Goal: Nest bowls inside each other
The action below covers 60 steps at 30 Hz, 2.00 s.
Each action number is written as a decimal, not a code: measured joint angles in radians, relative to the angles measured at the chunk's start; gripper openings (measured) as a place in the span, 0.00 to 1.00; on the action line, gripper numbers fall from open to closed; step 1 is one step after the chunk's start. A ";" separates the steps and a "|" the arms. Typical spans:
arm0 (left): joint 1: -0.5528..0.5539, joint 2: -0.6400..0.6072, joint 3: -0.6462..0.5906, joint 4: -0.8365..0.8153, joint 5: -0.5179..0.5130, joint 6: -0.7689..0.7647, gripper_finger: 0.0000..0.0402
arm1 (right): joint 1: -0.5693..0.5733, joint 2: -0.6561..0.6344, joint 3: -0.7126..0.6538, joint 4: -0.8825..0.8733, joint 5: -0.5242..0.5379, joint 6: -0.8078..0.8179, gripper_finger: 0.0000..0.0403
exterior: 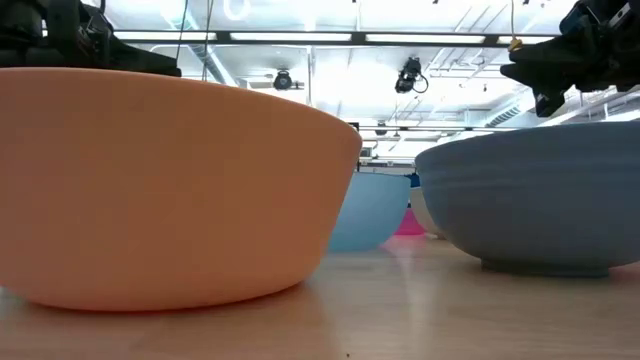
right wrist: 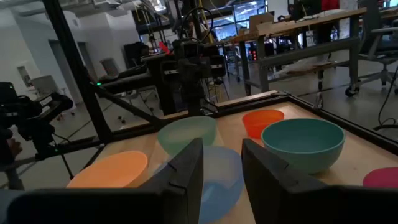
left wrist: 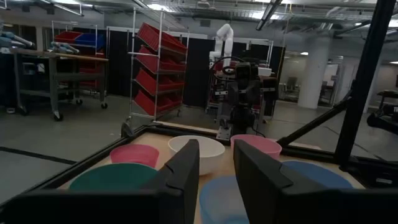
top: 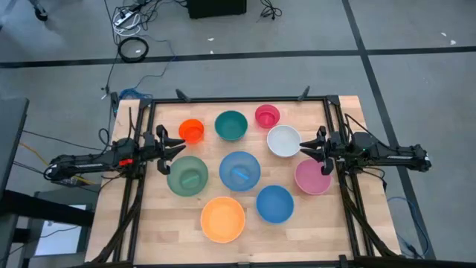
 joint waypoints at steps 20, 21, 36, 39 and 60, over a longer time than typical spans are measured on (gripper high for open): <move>0.000 0.000 0.000 0.000 0.000 0.000 0.27 | 0.000 0.000 0.000 0.000 0.004 -0.117 0.25; 0.000 0.000 0.000 0.000 0.000 0.000 0.27 | 0.000 0.000 0.000 0.000 0.008 -0.165 0.25; 0.000 0.000 0.000 0.007 0.000 0.000 0.27 | 0.000 0.000 0.000 0.125 0.037 -0.242 0.25; 0.000 0.000 0.000 0.007 0.000 0.000 0.27 | 0.000 0.000 0.000 0.205 0.037 -0.175 0.25; 0.000 0.000 0.000 0.165 0.000 -0.099 0.27 | 0.000 0.000 0.000 0.309 0.051 -0.108 0.24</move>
